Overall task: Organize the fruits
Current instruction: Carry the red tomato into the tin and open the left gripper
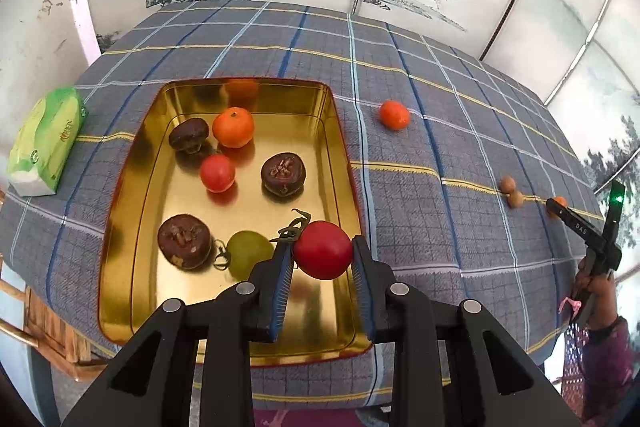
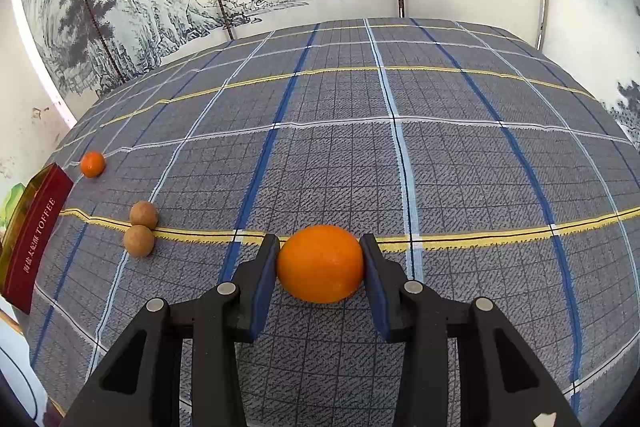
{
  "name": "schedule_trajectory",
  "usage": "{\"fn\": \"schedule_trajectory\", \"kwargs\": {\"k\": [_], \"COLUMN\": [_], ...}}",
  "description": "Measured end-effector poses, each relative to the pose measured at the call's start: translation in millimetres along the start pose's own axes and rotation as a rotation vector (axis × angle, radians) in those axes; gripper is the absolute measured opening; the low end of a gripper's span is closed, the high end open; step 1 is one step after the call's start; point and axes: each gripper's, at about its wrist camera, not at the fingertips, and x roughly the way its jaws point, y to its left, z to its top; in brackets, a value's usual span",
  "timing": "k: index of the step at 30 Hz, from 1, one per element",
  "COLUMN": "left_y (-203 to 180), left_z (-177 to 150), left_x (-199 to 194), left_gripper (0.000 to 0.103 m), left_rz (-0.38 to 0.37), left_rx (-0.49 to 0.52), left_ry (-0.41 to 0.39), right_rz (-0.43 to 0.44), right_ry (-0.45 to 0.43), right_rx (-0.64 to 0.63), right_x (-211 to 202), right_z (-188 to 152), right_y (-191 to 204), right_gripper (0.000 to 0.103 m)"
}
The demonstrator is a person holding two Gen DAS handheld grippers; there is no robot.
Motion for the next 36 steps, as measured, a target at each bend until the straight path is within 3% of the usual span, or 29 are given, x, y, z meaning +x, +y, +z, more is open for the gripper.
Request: {"fn": "schedule_trajectory", "kwargs": {"k": [36], "left_y": [3], "left_z": [17], "left_x": [50], "left_gripper": [0.030], "left_rz": [0.116], "left_rx": [0.078], "left_ry": [-0.008], "right_rz": [-0.036], "right_ry": [0.010], "right_rx": [-0.038], "right_x": [3], "right_z": [0], "right_y": [6], "right_gripper": [0.039]}}
